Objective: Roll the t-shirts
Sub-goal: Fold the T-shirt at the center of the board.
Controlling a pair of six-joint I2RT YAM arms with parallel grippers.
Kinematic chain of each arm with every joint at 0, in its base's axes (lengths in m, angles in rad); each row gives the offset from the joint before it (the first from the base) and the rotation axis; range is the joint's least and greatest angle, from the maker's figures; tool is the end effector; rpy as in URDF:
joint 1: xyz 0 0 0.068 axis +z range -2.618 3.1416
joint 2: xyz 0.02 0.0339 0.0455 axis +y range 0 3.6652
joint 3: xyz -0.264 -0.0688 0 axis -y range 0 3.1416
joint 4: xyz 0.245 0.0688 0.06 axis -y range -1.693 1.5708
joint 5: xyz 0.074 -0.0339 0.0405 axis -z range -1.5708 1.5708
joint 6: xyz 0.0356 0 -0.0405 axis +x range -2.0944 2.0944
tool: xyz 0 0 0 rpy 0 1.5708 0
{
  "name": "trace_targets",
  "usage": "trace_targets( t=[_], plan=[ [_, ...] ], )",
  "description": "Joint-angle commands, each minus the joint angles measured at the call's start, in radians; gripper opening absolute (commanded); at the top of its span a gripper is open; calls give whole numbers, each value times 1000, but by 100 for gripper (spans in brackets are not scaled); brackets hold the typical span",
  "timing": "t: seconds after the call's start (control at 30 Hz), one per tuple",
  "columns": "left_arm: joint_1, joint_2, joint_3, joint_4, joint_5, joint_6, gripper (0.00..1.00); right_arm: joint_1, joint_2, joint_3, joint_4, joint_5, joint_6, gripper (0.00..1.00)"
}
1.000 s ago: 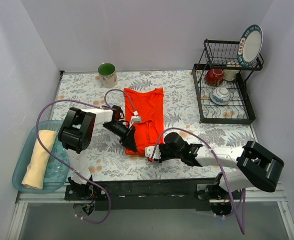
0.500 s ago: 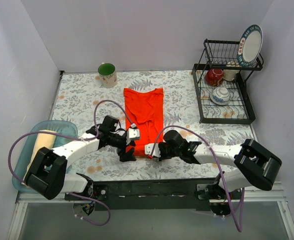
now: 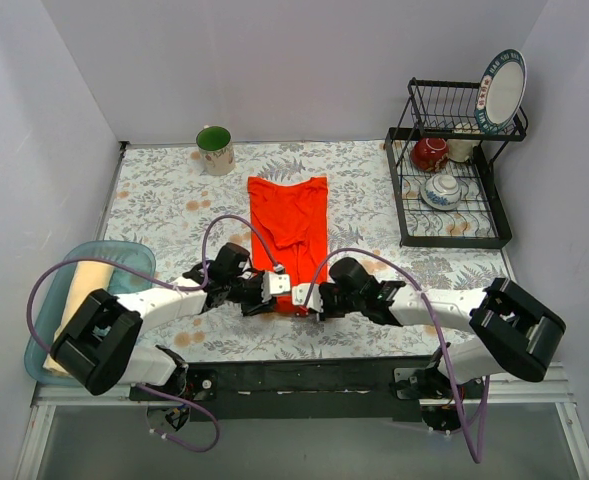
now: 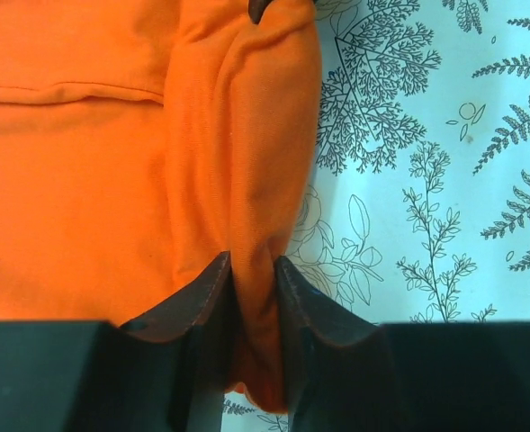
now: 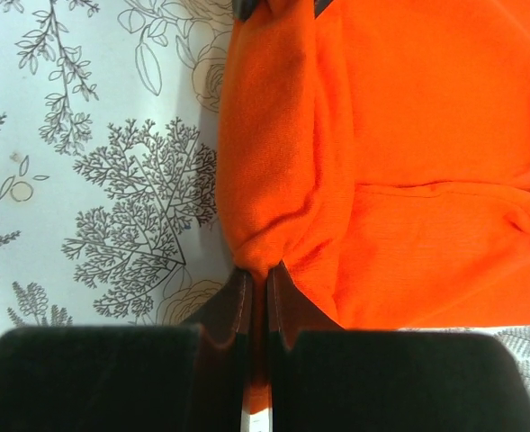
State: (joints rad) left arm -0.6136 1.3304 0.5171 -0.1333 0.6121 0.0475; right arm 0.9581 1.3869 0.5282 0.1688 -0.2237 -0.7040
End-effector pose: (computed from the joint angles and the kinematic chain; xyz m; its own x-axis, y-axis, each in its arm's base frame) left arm 0.1757 -0.1488 0.1494 -0.6273 0.4893 -0.6059 0.7765 0.4531 -0.4380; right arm 0.1437 0.2181 0.1576 0.3010 -0.6693 -0.6793 -0.9200 -0.0163 -0.3916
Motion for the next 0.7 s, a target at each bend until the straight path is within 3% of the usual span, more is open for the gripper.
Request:
trace_targets(
  t=[0.0, 0.13, 0.33, 0.67],
  plan=[
    [-12, 3, 35, -49, -9, 35, 21, -41, 3, 68, -123, -109, 32, 1],
    [-11, 61, 174, -323, 67, 17, 8, -146, 63, 185, -354, -302, -21, 1],
    [-3, 187, 409, -736, 279, 8, 0, -245, 176, 441, -826, -535, -228, 1],
    [47, 305, 443, -917, 325, 58, 0, -295, 406, 677, -1364, -667, -517, 1]
  ],
)
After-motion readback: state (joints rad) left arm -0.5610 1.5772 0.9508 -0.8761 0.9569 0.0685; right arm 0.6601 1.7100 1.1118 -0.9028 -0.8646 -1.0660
